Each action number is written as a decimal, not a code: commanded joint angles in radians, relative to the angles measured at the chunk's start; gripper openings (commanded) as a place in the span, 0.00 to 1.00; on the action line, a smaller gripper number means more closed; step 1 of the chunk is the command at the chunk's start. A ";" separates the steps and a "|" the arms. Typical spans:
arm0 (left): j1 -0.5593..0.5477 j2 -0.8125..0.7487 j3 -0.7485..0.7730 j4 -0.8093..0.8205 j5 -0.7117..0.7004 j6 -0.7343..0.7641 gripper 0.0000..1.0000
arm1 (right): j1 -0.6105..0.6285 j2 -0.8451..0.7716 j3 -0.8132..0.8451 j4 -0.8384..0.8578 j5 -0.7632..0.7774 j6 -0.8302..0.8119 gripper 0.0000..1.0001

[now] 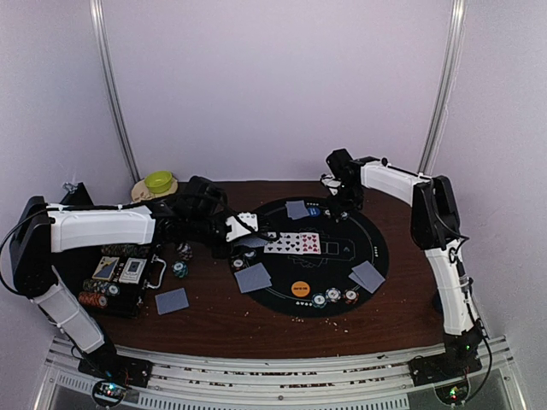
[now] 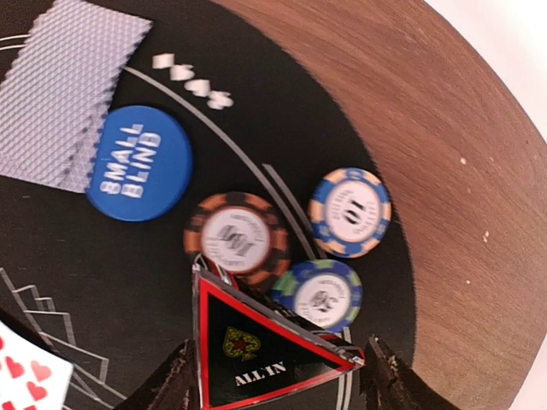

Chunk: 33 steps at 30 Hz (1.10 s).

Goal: Distribute texas hold em gaming equipment
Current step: Place the all-in button in the small blind area.

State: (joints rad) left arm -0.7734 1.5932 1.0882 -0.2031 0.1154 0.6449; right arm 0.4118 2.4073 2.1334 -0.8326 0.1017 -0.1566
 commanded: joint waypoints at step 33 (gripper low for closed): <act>0.001 -0.003 0.009 0.035 0.009 -0.006 0.56 | 0.031 0.017 0.056 -0.072 -0.225 -0.163 0.46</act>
State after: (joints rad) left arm -0.7734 1.5936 1.0882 -0.2031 0.1154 0.6453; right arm 0.4240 2.4092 2.1559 -0.8719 -0.0921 -0.2798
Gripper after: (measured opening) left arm 0.558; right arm 0.622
